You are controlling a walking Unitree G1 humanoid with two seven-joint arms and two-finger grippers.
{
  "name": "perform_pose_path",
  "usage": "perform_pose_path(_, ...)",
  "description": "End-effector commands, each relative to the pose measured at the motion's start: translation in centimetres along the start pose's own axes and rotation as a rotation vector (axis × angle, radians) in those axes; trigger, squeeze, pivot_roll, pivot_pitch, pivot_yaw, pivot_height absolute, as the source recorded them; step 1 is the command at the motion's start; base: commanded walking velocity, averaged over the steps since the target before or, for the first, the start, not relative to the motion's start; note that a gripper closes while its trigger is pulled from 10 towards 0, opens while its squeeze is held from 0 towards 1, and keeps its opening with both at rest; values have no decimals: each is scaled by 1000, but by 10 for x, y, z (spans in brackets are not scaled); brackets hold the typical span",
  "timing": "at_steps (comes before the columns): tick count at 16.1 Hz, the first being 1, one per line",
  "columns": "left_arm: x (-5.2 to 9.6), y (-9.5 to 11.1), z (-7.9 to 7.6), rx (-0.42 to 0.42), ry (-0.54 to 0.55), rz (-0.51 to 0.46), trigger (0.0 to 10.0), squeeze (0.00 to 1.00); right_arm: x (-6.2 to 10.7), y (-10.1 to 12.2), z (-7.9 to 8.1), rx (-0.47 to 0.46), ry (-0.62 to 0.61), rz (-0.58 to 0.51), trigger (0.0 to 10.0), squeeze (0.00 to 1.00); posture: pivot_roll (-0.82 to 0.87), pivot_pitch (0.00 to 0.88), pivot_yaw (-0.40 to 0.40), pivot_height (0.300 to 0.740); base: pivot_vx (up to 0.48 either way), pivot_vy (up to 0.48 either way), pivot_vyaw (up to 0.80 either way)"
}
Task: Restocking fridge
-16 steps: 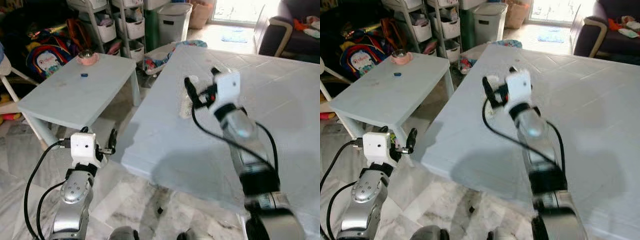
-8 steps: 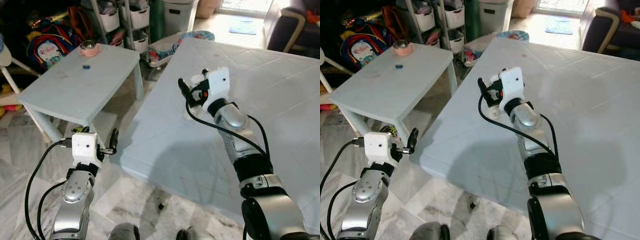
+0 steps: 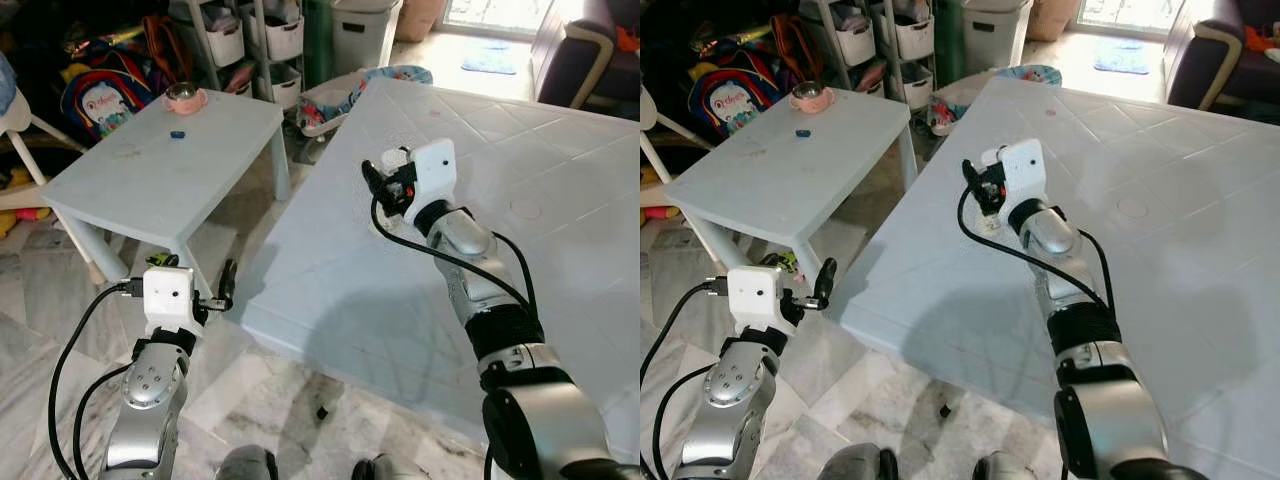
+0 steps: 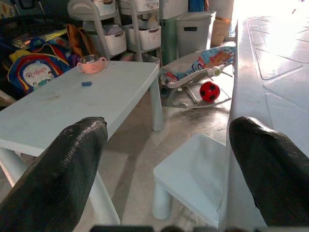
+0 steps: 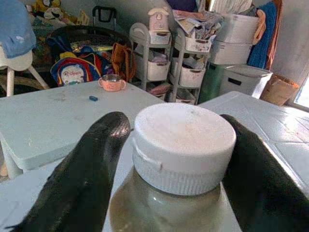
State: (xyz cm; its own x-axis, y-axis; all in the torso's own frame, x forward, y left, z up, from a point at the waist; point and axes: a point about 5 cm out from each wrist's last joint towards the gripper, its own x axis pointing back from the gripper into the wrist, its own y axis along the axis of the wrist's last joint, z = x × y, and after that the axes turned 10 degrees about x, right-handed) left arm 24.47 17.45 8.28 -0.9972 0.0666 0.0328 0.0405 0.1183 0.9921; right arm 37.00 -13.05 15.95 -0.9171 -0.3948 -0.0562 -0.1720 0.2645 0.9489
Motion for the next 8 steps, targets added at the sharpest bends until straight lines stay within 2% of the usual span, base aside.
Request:
perform_pose_path(1, -1, 3, 2, -14, -1, 0, 10000, 0, -4, 4, 0, 3, 3, -10, 235, 0, 69, 50, 29, 740, 0, 0, 0)
perform_pose_path(8, -2, 2, 2, -15, 0, 0, 10000, 0, -3, -1, -2, 30, -5, 16, 157, 0, 68, 46, 27, 740, 0, 0, 0)
